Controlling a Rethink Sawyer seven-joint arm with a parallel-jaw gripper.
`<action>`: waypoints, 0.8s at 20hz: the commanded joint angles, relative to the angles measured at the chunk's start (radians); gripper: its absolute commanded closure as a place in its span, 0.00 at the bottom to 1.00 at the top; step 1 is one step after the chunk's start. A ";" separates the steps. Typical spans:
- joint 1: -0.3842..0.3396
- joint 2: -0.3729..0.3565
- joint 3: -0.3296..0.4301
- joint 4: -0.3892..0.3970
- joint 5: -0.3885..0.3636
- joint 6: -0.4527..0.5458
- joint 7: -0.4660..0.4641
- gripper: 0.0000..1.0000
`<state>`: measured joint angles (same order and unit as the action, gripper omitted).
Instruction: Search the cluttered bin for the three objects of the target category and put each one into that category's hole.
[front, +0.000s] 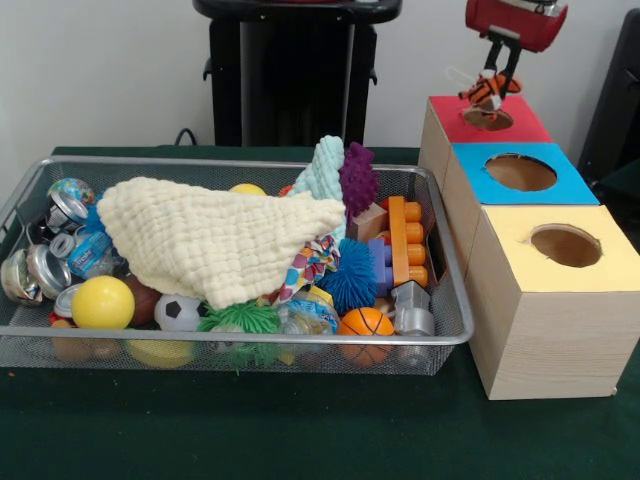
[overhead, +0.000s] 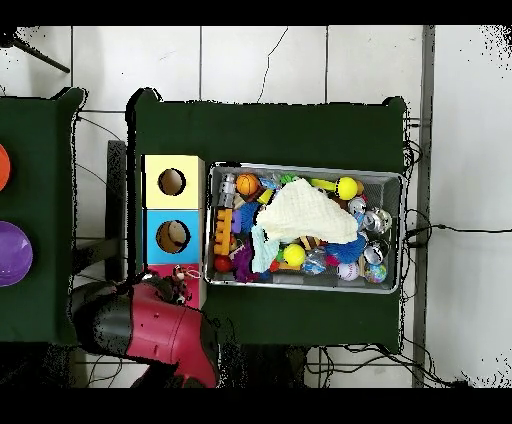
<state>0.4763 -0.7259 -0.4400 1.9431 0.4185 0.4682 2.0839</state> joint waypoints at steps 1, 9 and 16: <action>-0.067 0.067 0.121 -0.024 -0.021 -0.137 0.125 1.00; -0.073 0.101 0.134 -0.004 -0.034 -0.187 0.127 1.00; 0.016 0.102 0.056 -0.021 -0.022 -0.082 0.187 1.00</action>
<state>0.4421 -0.6710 -0.4248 1.9430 0.4187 0.3105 2.0839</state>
